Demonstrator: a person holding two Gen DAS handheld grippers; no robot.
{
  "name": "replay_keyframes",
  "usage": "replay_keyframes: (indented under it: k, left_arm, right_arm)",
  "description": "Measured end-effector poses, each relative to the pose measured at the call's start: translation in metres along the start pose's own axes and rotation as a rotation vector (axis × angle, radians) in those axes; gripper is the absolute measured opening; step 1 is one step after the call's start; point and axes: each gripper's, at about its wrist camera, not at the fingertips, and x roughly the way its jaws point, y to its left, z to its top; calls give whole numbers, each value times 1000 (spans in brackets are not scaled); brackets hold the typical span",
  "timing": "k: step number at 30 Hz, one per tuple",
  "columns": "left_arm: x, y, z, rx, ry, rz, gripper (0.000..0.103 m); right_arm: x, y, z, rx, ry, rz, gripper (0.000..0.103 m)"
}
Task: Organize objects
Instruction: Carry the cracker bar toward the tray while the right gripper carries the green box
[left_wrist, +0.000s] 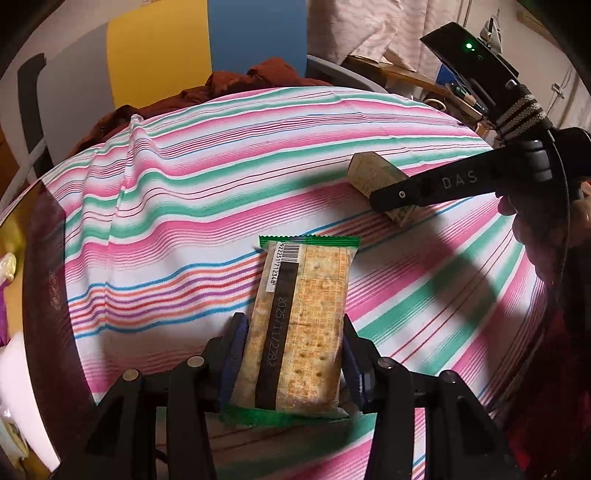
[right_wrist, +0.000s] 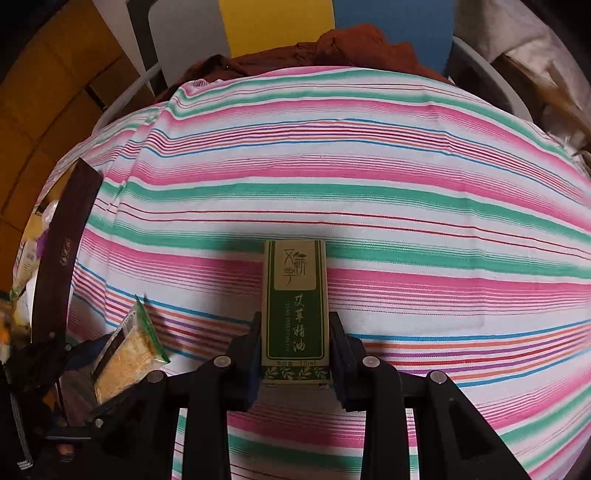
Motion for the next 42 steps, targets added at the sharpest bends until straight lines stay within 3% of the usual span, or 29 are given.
replay_keyframes:
  k: [4, 8, 10, 14, 16, 24, 29, 37, 42]
  left_arm:
    - [12, -1, 16, 34, 36, -27, 53]
    - [15, 0, 21, 64, 64, -24, 53]
    - [16, -2, 21, 81, 53, -14, 53]
    - [13, -3, 14, 111, -6, 5, 44]
    - [7, -2, 10, 95, -7, 11, 43]
    - [-72, 5, 8, 103, -184, 33, 43]
    - [-122, 31, 3, 40, -262, 89, 43]
    - [-154, 92, -19, -77, -314, 202, 43]
    - [-156, 122, -34, -156, -307, 224, 43]
  right_arm:
    - [1, 3, -1, -15, -2, 7, 52]
    - [3, 8, 3, -42, 0, -6, 54]
    - [4, 9, 3, -54, -1, -13, 54]
    - [7, 11, 4, -75, -8, -63, 35]
    - [5, 8, 4, -61, -14, -69, 31]
    - [9, 16, 7, -79, -12, -108, 31]
    - [11, 23, 9, -83, 5, -141, 31]
    - [17, 56, 14, -91, 41, -195, 31]
    - [10, 87, 14, -108, 21, -175, 31]
